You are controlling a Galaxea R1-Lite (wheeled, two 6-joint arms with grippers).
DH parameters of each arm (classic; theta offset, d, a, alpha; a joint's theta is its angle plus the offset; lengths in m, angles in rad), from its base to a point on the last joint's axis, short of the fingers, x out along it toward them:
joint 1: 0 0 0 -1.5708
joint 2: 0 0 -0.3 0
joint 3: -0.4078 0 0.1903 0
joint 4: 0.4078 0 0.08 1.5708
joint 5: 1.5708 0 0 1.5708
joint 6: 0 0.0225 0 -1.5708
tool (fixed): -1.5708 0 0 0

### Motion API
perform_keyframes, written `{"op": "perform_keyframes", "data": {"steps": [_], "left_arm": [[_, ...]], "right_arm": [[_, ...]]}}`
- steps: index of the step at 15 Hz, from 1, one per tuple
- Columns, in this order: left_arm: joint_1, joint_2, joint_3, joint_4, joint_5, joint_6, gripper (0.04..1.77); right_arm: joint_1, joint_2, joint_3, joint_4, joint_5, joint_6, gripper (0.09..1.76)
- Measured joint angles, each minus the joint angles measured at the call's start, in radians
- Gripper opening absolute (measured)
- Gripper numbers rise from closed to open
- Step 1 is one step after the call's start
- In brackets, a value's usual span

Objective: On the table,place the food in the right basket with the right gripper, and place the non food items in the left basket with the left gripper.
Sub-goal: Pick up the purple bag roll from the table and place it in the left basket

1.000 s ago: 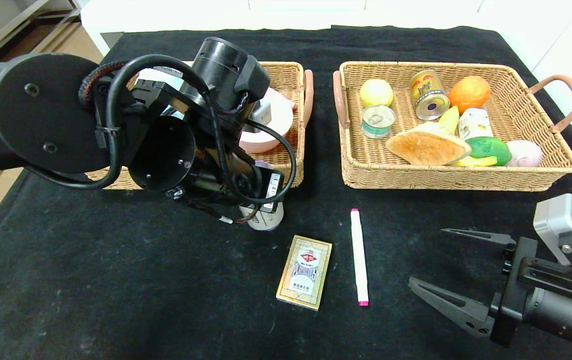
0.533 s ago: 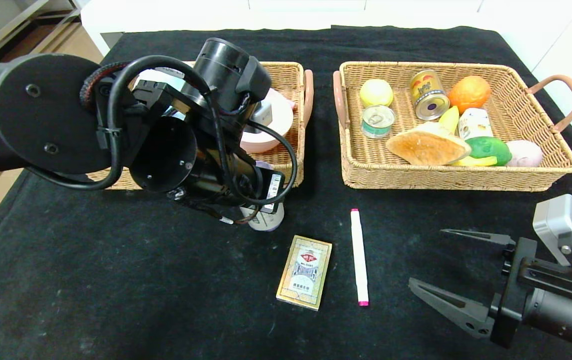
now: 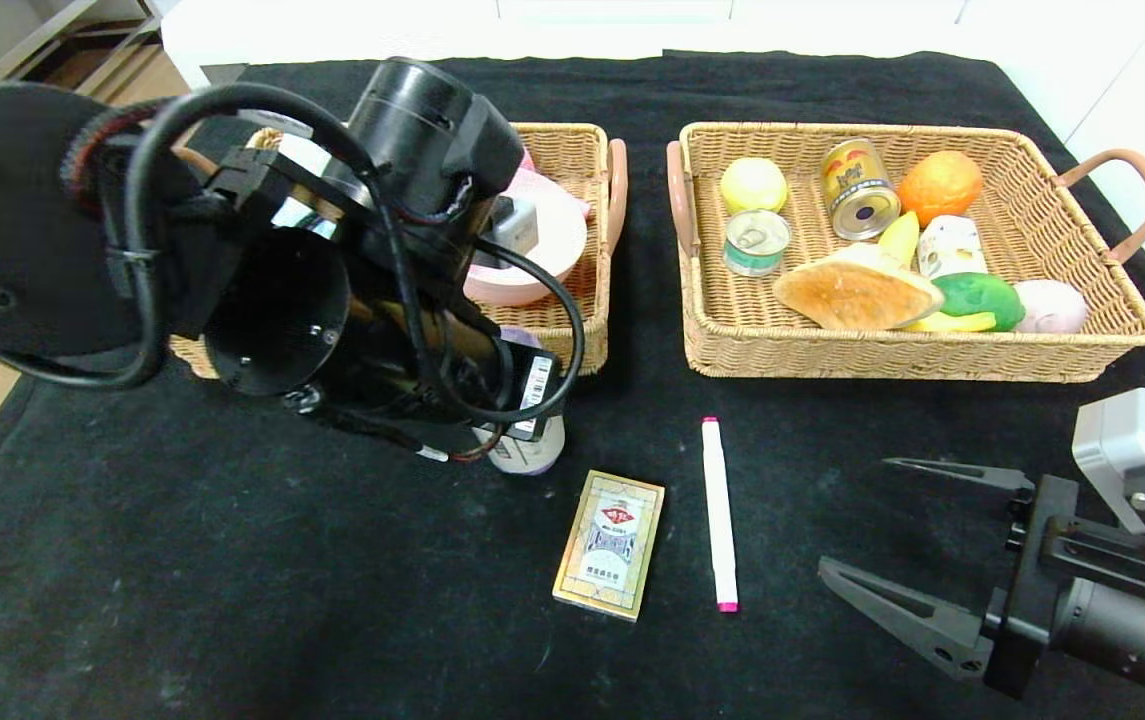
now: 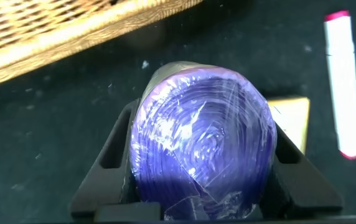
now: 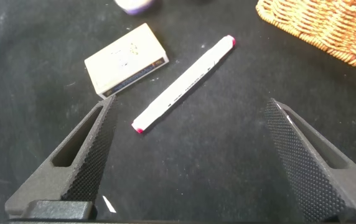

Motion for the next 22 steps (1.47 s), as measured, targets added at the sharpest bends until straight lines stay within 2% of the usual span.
{"op": "perform_keyframes", "data": {"steps": [5, 10, 16, 19, 22], "left_arm": [[-0.003, -0.153, 0.071, -0.002, 0.006, -0.001, 0.99], [0.083, -0.236, 0.072, -0.009, 0.009, 0.02, 0.99], [0.244, -0.197, -0.043, -0.029, -0.004, 0.086, 0.99], [0.304, -0.137, -0.104, -0.107, -0.028, 0.111, 0.99], [0.322, -0.073, -0.137, -0.217, -0.021, 0.16, 0.99]], "right_arm": [[-0.003, 0.003, 0.0, 0.0, -0.002, 0.0, 1.71], [0.004, 0.003, 0.005, 0.0, -0.002, -0.001, 1.71], [0.009, -0.01, 0.007, 0.001, 0.0, -0.001, 1.71], [0.009, -0.024, 0.006, 0.0, 0.001, 0.0, 1.71], [0.008, -0.028, 0.003, 0.0, 0.001, 0.0, 1.71]]}}
